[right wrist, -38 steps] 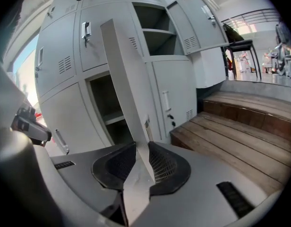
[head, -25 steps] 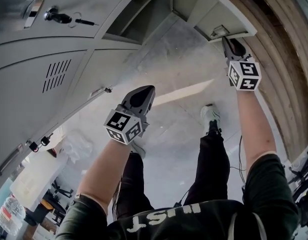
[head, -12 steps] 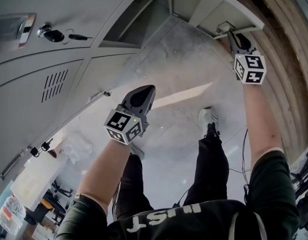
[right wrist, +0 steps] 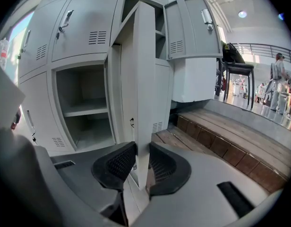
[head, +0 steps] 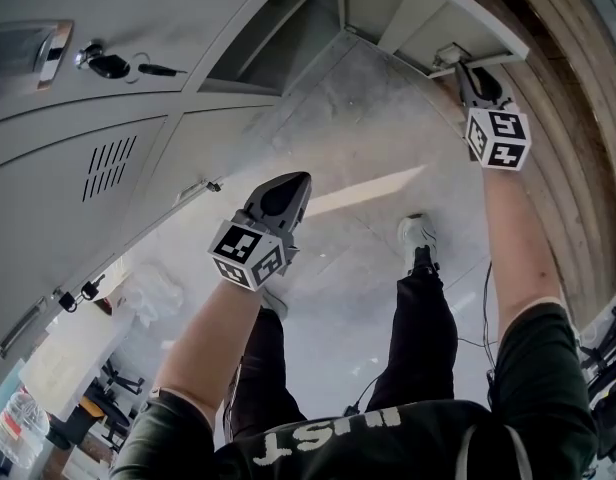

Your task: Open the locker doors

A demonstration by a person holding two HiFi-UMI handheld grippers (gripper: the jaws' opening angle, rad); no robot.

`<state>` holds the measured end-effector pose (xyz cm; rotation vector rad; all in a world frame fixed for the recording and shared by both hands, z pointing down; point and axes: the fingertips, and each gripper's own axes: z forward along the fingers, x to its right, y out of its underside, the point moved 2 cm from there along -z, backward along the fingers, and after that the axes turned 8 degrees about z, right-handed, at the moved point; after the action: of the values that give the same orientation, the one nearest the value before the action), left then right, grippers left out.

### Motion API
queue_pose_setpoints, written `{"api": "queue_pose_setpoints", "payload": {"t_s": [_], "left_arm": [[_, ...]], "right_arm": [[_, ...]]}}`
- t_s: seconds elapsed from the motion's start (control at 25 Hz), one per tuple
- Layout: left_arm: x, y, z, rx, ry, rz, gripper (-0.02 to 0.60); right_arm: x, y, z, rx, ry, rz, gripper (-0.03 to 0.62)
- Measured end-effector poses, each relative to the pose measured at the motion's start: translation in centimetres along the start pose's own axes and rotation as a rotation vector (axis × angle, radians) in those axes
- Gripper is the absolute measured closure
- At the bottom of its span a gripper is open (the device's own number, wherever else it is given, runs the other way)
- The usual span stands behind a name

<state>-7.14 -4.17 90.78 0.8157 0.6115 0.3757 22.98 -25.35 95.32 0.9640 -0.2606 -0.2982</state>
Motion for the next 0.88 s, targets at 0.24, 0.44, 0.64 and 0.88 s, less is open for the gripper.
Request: {"api": "queue_pose_setpoints", "payload": {"t_s": [0.24,0.44,0.64,0.88], "left_arm": [[-0.2,-0.2,-0.6,0.015,-0.007,0.003,0.575],[-0.2,-0.2,-1.4,0.019,-0.01,0.014,0.575],[0.4,-0.8,-2.3,0.028,0.0,0.034,0.575],[1.7,-3.0,-4.8,0.063,0.007,0.049,0.575]], "right_arm": [[0.5,0.6,-0.4,0.009,0.043,0.091,0.459],[-0.6,4.4,-2.3,-0.047,0.063,0.147,0.445],[-4.0,9.1,-5.2,-0.128,0.035,0.167,0.444],[-9.6,9.3,-8.8,-0.171,-0.054,0.159,0.447]]}}
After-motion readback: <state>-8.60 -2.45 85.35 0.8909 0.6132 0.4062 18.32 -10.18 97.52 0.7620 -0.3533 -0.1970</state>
